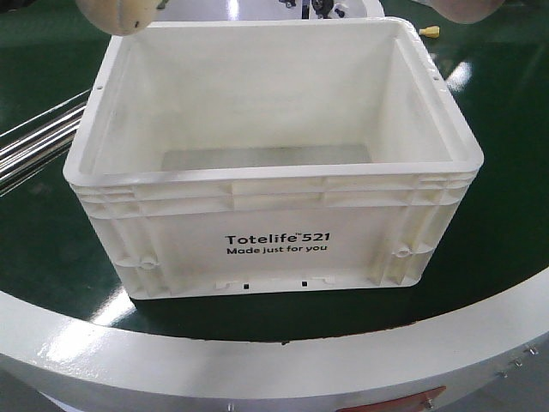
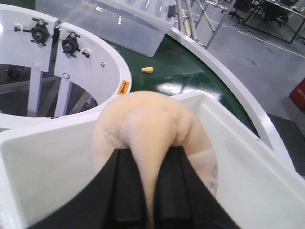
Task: Place moving items into box and shelve
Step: 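Lift both balls and carry them over the white tote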
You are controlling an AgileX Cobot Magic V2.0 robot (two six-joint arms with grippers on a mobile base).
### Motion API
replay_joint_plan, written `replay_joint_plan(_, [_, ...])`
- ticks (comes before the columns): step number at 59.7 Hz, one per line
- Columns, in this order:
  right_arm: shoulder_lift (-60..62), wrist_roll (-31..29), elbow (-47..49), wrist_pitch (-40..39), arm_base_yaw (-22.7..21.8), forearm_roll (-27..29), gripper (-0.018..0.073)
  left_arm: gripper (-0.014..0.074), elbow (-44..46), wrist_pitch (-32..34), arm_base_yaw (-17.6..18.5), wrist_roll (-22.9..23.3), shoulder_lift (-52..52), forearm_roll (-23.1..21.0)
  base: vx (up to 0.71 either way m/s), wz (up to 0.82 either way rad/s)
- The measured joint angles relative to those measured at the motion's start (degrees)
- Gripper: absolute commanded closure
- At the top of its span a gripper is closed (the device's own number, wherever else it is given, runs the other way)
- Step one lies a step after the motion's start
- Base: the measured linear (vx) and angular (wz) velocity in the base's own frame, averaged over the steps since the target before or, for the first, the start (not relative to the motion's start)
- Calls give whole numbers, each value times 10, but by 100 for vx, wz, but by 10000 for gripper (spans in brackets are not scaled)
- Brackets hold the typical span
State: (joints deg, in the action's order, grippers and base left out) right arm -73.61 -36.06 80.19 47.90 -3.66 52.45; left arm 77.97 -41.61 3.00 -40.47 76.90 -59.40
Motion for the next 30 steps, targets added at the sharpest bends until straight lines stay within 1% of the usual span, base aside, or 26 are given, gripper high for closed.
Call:
replay_joint_plan(6, [-8, -13, 0, -1, 24, -5, 561, 605, 0, 20, 31, -2, 1, -2, 0, 0])
replay_joint_plan(10, [-17, -20, 0, -11, 61, -21, 561, 603, 0, 33, 48, -4, 6, -5, 0, 0])
replay_joint_plan(14, [-28, -23, 0, -30, 99, -47, 561, 590, 0, 46, 55, -4, 15, -6, 0, 0])
replay_joint_plan(17, [-38, -24, 0, -44, 127, -73, 559, 565, 0, 53, 58, -4, 25, -6, 0, 0])
replay_joint_plan(20, [-46, -18, 0, -55, 145, -95, 553, 524, 0, 58, 59, -3, 33, -6, 0, 0])
replay_joint_plan(24, [-53, -11, 0, -64, 158, -118, 524, 447, 0, 55, 59, -3, 45, -6, 0, 0])
replay_joint_plan(26, [-55, -8, 0, -67, 162, -125, 493, 395, 0, 51, 59, -3, 50, -6, 0, 0])
replay_joint_plan(30, [-57, -7, 0, -70, 163, -136, 415, 260, 0, 36, 59, -3, 59, -11, 0, 0])
